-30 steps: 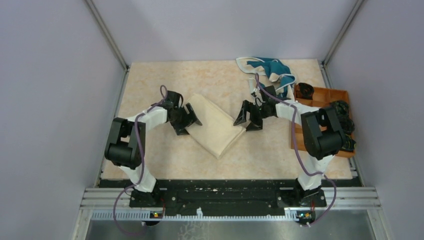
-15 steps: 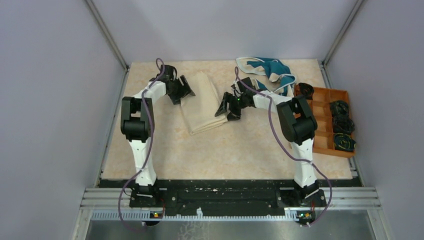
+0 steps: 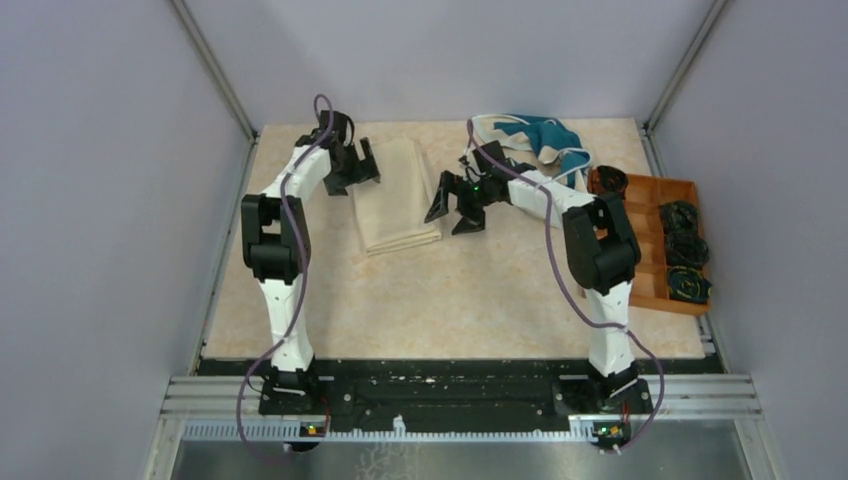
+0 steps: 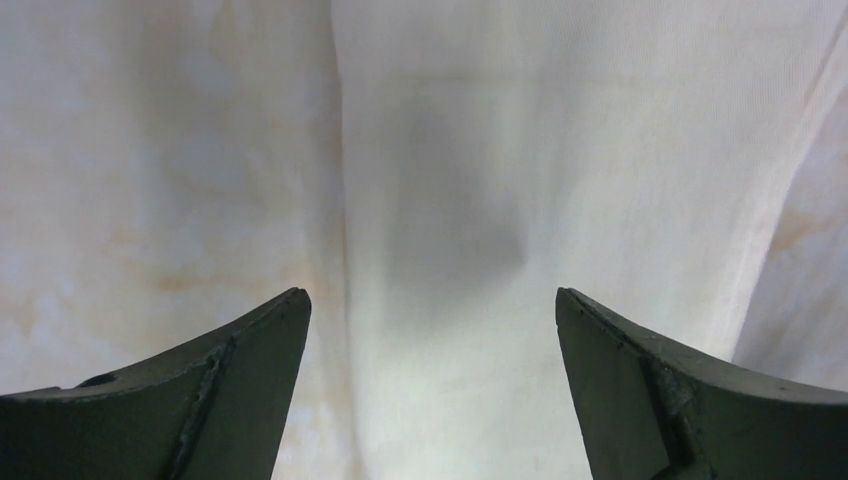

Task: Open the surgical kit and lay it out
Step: Move the surgical kit at the center of the board.

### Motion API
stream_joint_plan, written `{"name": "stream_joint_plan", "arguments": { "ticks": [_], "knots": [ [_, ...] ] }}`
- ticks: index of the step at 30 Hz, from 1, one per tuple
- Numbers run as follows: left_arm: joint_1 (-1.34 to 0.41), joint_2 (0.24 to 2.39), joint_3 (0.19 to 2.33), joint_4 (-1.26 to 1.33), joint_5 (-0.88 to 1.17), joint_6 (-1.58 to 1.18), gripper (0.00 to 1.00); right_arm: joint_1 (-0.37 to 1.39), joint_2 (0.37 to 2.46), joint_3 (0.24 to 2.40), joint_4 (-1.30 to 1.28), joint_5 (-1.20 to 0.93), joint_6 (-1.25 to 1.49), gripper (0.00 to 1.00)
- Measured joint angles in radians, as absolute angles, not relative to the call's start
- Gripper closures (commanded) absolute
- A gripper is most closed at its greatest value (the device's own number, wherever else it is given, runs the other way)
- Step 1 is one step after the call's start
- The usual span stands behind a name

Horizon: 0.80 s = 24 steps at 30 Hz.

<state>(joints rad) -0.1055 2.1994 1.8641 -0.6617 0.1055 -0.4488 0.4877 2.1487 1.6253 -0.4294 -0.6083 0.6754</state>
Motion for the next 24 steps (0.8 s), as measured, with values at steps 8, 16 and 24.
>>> {"name": "stream_joint_plan", "arguments": {
  "ticks": [8, 16, 24],
  "knots": [
    [-0.36, 1.951, 1.712, -0.758, -0.096, -0.371, 0.18, 0.352, 1.803, 1.367, -0.529, -0.553, 0.515, 0.07],
    [-0.672, 2.075, 1.878, -0.838, -0.233, -0.33, 0.21, 0.324, 1.597, 1.167, -0.529, -0.544, 0.463, 0.08],
    [-0.662, 2.251, 2.034, -0.925, -0.321, -0.32, 0.3, 0.21, 1.54, 1.026, -0.519, -0.559, 0.455, 0.09]
  ]
}}
